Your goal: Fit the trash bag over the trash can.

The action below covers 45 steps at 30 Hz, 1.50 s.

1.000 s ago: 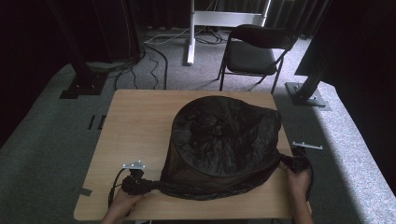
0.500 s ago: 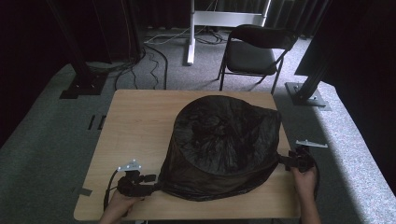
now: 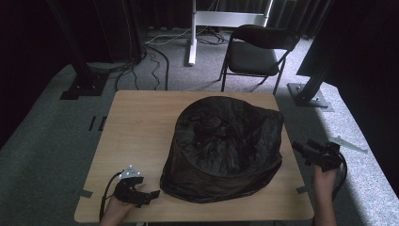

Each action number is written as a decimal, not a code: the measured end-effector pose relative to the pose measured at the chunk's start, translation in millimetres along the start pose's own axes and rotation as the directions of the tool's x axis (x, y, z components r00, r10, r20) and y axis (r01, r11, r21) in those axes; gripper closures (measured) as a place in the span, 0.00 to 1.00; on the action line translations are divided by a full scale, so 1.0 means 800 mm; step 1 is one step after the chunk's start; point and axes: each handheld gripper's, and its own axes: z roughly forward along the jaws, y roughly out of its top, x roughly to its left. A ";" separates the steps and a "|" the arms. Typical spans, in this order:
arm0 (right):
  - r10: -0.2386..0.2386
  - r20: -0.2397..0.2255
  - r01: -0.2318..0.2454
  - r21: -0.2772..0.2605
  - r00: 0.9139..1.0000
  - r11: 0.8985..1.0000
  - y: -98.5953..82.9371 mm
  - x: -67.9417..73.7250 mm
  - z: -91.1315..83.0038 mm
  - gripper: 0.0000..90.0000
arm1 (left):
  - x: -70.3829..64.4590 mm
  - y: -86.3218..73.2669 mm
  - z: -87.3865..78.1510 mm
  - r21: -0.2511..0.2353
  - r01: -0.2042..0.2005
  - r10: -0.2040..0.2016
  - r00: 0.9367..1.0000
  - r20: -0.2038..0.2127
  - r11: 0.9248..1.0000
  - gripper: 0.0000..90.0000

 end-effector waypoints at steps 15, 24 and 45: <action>-0.203 -0.255 0.153 -0.202 0.945 0.967 0.115 0.141 -0.032 0.15 | 0.016 -0.009 -0.008 -0.086 0.058 -0.061 0.997 -0.041 0.995 0.01; -0.312 -0.432 0.243 -0.210 0.846 0.947 0.160 0.241 -0.004 0.15 | 0.019 -0.013 -0.012 -0.099 0.059 -0.066 0.995 -0.070 0.993 0.01; -0.392 -0.448 0.536 0.255 0.803 0.805 0.127 0.326 0.151 0.16 | 0.022 -0.016 -0.015 -0.099 0.074 -0.084 0.992 -0.097 0.992 0.01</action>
